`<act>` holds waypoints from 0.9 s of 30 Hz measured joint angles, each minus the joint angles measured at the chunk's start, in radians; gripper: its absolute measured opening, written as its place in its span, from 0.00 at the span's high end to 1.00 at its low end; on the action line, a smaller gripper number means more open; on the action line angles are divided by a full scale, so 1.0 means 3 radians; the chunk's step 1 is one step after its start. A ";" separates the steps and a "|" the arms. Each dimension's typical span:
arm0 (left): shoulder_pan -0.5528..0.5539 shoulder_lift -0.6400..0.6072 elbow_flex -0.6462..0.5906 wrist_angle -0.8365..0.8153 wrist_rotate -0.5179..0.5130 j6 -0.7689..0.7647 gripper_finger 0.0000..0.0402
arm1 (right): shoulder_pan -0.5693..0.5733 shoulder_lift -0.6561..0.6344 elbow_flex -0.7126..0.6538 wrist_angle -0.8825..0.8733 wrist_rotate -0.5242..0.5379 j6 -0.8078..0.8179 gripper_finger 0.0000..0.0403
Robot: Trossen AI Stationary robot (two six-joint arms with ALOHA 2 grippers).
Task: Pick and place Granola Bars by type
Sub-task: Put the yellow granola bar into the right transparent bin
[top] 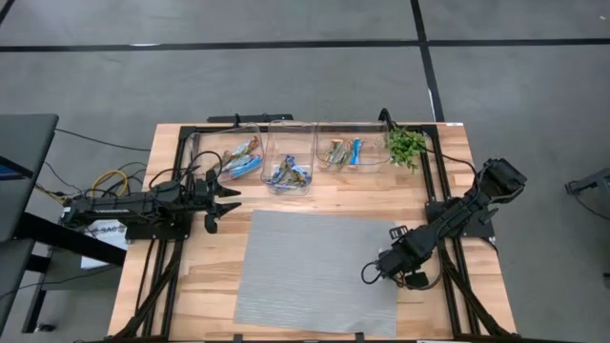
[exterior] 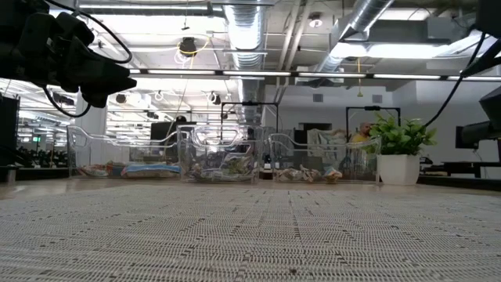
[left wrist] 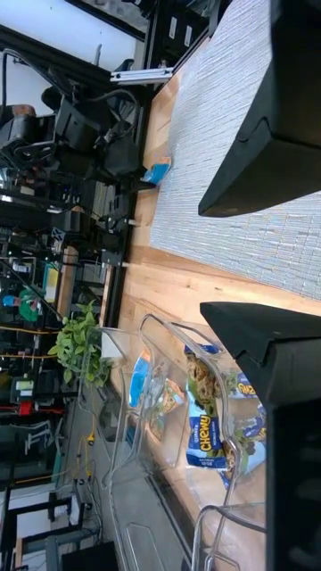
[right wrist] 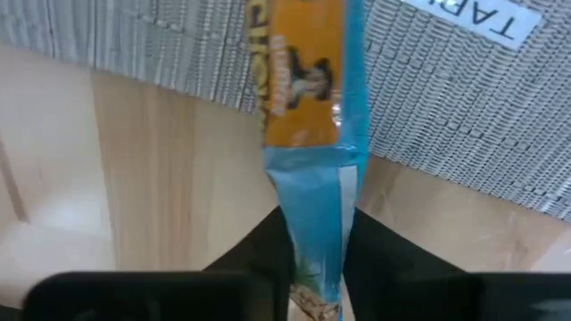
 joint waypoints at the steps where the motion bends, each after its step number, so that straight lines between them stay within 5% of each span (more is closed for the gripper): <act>1: 0.0000 0.0001 0.0000 0.0000 0.0000 0.0000 0.61 | 0.0000 0.0000 0.0000 0.0010 0.0000 0.0032 0.84; 7: 0.0000 0.0001 0.0000 -0.0001 0.0000 0.0000 0.61 | -0.0005 -0.0106 0.0009 0.0044 -0.0022 0.0197 0.92; 16: 0.0000 0.0000 0.0000 -0.0001 0.0000 0.0000 0.61 | -0.0183 -0.0651 0.0233 0.0202 -0.0062 0.0228 0.91; 27: 0.0000 0.0001 0.0000 -0.0001 0.0000 0.0000 0.61 | -0.1000 -0.0794 0.0700 0.1177 -0.0050 0.0026 0.92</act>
